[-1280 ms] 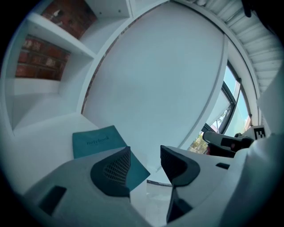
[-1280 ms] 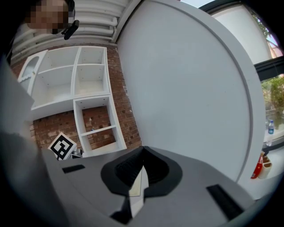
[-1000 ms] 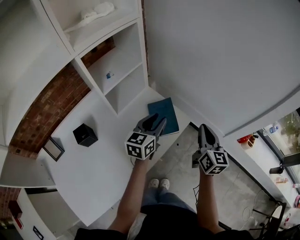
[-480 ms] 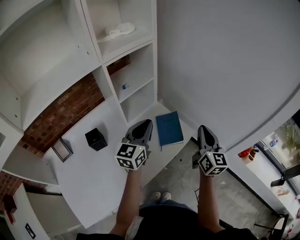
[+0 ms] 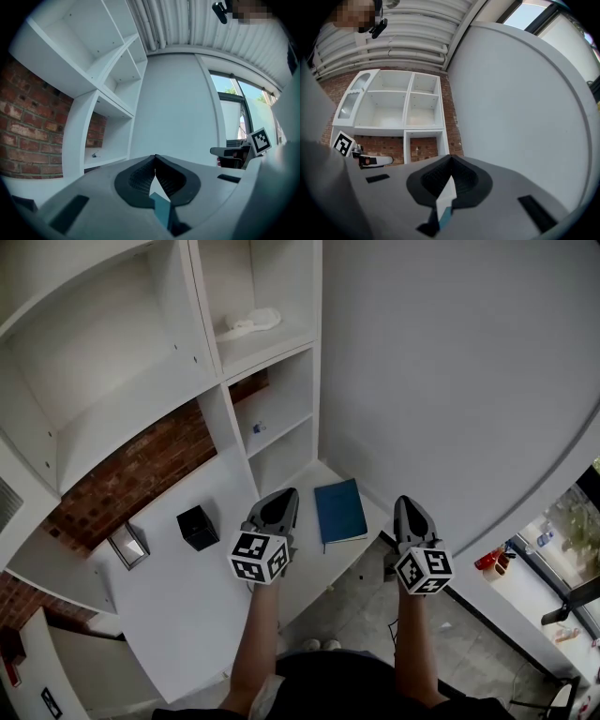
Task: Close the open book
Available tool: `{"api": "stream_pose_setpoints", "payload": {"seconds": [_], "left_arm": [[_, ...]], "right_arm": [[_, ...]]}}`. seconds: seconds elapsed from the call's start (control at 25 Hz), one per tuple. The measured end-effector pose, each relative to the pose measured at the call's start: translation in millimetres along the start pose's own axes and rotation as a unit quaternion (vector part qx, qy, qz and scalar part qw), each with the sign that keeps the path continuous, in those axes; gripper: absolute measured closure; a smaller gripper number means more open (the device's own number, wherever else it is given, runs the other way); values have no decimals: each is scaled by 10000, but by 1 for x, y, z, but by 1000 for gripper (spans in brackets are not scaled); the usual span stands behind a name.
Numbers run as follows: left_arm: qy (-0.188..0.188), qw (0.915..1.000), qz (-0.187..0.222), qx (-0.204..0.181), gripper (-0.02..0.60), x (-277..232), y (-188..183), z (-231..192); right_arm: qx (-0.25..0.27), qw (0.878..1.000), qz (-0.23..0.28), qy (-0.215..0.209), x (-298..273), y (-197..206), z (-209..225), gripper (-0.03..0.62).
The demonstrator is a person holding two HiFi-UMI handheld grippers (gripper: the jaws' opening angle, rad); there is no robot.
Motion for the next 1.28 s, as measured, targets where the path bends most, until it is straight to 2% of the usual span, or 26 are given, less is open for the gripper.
{"api": "stream_pose_setpoints", "payload": {"seconds": [0.32, 1.28], "left_arm": [[185, 9997, -126, 11, 572, -7, 9, 9], [236, 9992, -307, 133, 572, -8, 23, 9]], "right_arm": [[180, 9997, -94, 99, 9, 1, 2, 597], [102, 9995, -288, 55, 14, 12, 0, 597]]}}
Point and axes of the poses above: the fingertips, and each gripper's own axes: x backward along the fingers, z to its right, y out of its underside, the point moved 3 cm from there along x, backward along the fingers, and after that the axes turned 1 degree about -y, right-handed, at the moved point
